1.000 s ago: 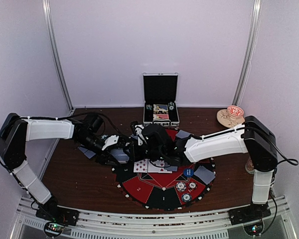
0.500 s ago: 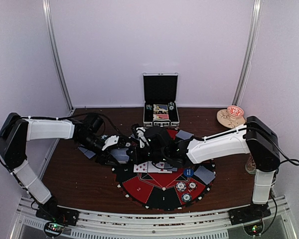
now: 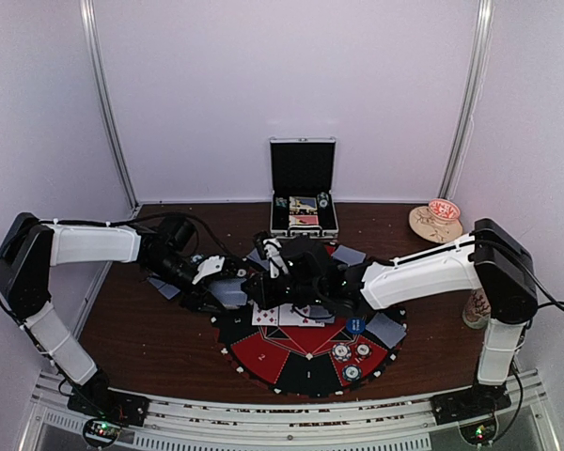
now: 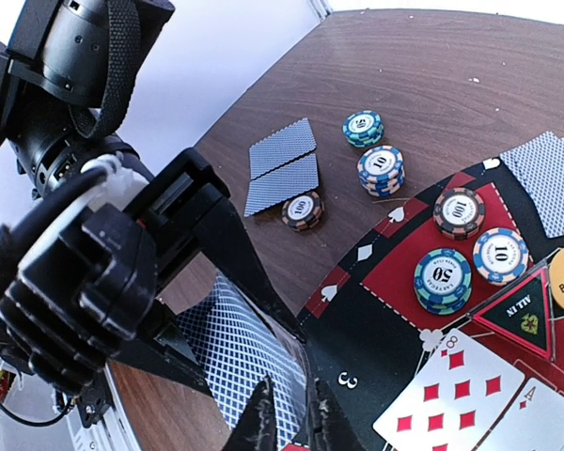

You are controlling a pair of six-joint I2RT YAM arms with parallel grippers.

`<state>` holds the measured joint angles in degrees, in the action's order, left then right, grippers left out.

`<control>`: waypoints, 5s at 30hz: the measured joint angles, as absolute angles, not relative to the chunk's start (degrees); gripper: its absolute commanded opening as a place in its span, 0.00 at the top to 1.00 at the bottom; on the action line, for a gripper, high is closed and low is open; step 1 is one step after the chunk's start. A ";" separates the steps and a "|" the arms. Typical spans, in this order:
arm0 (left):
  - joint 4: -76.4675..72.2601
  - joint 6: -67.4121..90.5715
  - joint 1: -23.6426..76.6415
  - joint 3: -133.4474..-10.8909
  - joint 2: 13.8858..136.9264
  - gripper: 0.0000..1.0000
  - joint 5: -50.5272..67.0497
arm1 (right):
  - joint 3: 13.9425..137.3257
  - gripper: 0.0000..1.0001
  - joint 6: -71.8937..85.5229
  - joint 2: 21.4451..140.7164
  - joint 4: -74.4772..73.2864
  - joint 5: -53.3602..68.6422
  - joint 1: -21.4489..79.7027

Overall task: Distribute texas hold em gaming equipment
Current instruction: Pick up the poker card from the face-down deck piles, then place the poker card in the community card area.

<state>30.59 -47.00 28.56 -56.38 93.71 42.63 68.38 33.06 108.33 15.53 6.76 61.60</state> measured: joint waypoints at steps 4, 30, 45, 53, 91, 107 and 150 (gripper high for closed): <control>30.68 -46.98 28.56 -56.38 93.71 0.54 42.61 | 70.04 0.85 33.19 109.34 15.25 8.23 61.54; 31.35 -46.98 28.56 -56.38 93.76 0.54 42.52 | 71.55 1.00 33.39 111.61 15.66 9.02 61.36; 31.35 -46.81 28.56 -56.38 93.78 0.54 42.44 | 44.27 1.00 42.09 93.86 29.98 -3.57 60.62; 31.35 -46.76 28.56 -56.38 93.82 0.54 42.41 | 30.55 1.00 54.13 87.33 34.09 -24.36 61.17; 31.35 -46.74 28.56 -56.38 93.82 0.54 42.41 | 36.25 0.88 72.49 100.20 20.73 -43.77 64.86; 31.35 -46.72 28.56 -56.38 93.82 0.54 42.41 | 37.58 0.84 74.24 99.33 15.29 -45.25 67.64; 31.46 -46.63 24.01 -56.21 94.13 0.54 37.04 | 33.36 0.58 57.74 63.61 -2.63 -45.10 70.91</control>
<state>31.46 -46.63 24.01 -56.21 94.13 37.04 33.36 57.74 63.61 -2.63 -45.10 70.91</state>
